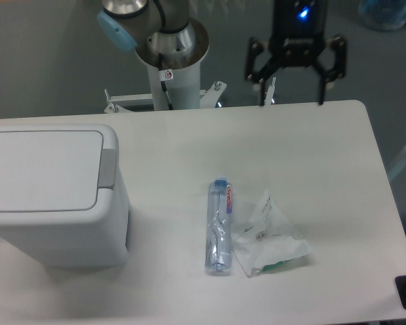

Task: Open the trash can
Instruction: 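Move the open gripper down toward the lid edge of the white bin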

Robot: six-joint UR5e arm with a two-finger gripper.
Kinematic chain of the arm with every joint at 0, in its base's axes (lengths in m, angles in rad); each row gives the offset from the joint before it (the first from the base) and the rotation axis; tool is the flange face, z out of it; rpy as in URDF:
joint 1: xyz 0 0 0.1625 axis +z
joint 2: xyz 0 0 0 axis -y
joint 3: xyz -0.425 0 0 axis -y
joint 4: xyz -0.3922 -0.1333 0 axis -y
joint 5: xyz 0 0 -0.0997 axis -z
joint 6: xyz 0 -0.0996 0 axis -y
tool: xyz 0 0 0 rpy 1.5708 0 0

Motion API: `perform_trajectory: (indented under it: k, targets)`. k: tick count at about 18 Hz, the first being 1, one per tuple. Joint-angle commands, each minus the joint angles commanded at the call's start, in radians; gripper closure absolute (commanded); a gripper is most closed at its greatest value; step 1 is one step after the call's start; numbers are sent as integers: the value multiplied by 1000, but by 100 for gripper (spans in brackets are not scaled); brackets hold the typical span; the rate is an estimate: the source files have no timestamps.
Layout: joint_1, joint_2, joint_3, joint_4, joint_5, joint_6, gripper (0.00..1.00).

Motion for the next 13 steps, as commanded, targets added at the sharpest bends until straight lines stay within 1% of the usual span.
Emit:
perform_trajectory:
  k: [3,6,11,12,13]
  targets:
    - [-34,-8,-17,26,0,-29,0]
    - [-103,-35,-20,54,2,-107,0]
    - [-178,-64,-20,86,2,-192,0]
    - [-210,-84,-19,124,2,-250,0]
    - [-224,-92,-19,140,0,-276,0]
